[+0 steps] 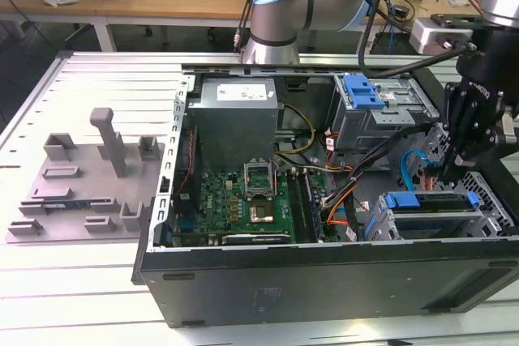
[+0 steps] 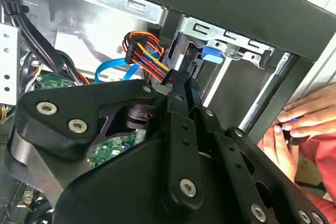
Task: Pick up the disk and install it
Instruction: 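Insert the first disk wire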
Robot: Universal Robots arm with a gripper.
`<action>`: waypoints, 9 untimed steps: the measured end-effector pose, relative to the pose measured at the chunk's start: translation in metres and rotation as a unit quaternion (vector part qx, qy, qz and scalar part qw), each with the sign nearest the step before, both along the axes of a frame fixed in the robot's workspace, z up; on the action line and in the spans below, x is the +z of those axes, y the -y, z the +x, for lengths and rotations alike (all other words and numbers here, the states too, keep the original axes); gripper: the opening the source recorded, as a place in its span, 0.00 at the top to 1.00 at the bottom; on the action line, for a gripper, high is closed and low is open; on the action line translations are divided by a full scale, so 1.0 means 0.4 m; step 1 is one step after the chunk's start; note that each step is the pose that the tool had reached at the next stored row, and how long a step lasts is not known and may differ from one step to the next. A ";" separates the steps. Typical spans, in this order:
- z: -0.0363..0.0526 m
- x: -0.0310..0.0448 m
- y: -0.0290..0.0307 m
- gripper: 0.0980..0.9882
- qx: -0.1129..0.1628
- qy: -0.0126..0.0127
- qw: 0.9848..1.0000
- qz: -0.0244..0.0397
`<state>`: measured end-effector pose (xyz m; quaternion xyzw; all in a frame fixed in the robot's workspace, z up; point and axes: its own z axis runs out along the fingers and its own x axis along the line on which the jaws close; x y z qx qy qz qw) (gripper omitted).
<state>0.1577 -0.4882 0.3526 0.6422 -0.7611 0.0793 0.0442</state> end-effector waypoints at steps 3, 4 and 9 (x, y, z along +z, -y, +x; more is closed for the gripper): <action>-0.001 0.001 0.003 0.93 0.009 0.000 1.000 0.002; -0.001 0.003 0.007 0.93 0.012 0.000 1.000 0.005; -0.003 0.003 0.015 0.93 0.028 0.000 1.000 0.008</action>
